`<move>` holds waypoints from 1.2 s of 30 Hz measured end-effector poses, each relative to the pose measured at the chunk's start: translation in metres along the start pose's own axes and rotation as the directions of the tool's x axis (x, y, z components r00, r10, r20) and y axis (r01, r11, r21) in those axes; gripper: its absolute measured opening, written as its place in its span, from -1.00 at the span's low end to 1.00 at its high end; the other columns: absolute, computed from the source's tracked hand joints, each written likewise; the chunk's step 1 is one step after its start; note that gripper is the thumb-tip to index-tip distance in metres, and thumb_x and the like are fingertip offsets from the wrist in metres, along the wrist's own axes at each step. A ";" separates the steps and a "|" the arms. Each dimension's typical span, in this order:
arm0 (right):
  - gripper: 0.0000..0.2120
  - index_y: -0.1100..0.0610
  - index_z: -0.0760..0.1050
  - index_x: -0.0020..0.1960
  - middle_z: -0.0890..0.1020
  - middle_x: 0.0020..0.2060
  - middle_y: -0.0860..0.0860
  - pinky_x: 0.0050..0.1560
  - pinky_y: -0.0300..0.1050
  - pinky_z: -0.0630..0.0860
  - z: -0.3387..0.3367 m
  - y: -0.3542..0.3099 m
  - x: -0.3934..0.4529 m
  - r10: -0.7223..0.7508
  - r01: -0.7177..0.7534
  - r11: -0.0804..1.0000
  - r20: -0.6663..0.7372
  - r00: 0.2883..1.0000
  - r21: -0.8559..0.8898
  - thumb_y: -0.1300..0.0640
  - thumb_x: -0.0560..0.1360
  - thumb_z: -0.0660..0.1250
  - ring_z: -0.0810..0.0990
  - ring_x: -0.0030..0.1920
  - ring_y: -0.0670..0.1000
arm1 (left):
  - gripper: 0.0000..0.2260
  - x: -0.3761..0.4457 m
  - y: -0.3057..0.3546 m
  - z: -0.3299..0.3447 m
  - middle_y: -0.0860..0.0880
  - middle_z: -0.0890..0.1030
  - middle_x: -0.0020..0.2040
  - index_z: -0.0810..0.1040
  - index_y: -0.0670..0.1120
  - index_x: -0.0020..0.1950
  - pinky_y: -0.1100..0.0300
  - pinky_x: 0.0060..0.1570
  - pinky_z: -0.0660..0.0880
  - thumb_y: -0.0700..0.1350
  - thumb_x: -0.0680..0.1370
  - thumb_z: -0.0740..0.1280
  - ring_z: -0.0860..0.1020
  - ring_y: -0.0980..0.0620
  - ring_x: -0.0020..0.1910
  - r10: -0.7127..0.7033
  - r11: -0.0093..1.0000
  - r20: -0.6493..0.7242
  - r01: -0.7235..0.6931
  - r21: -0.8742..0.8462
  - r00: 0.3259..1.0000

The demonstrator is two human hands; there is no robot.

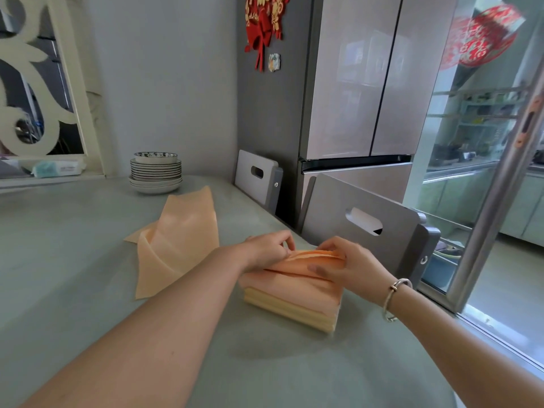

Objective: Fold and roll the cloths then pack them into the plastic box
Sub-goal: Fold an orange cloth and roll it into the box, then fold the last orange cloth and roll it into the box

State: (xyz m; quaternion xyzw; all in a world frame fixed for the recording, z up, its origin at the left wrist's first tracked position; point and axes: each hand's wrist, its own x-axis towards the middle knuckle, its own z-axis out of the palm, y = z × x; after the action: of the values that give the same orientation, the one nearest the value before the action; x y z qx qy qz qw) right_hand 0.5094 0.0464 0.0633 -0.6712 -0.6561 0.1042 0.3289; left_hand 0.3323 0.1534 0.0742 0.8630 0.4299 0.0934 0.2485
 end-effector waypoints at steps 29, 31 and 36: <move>-0.62 0.07 0.43 -0.18 0.53 -0.22 -0.02 0.06 0.01 0.22 0.015 -0.006 0.009 0.010 -0.098 0.859 -0.174 0.985 -0.503 -0.11 0.60 -0.02 0.43 0.01 0.07 | -0.68 0.008 0.006 0.008 0.04 0.46 -0.19 0.29 0.04 -0.25 -0.04 0.17 0.27 0.13 0.63 -0.03 0.42 -0.02 -0.12 0.055 0.950 -0.111 -0.018 0.313 0.992; -0.60 0.06 0.45 -0.16 0.55 -0.19 -0.02 0.06 0.01 0.22 0.015 -0.004 0.009 0.027 -0.098 0.846 -0.141 0.990 -0.524 -0.13 0.60 -0.03 0.42 0.04 0.08 | -0.70 0.011 0.008 0.010 0.03 0.47 -0.19 0.32 0.04 -0.23 -0.01 0.12 0.28 0.12 0.63 0.00 0.43 -0.03 -0.08 0.066 0.944 -0.145 -0.015 0.329 0.987; -0.68 0.06 0.37 -0.12 0.59 -0.08 0.06 0.09 0.04 0.22 0.018 -0.006 0.016 0.140 -0.194 0.795 -0.138 0.981 -0.574 -0.11 0.59 -0.02 0.44 0.09 0.14 | -0.78 0.012 0.008 0.023 0.01 0.45 0.04 0.41 -0.02 0.01 0.10 0.04 0.33 0.09 0.62 0.08 0.39 -0.04 0.10 0.206 0.943 -0.393 -0.075 0.323 0.896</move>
State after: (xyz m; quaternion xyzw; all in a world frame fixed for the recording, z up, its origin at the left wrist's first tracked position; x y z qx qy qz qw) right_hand 0.4960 0.0661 0.0580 -0.7987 -0.5795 -0.1037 0.1246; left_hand 0.3536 0.1506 0.0574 0.8791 0.4181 0.2288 0.0086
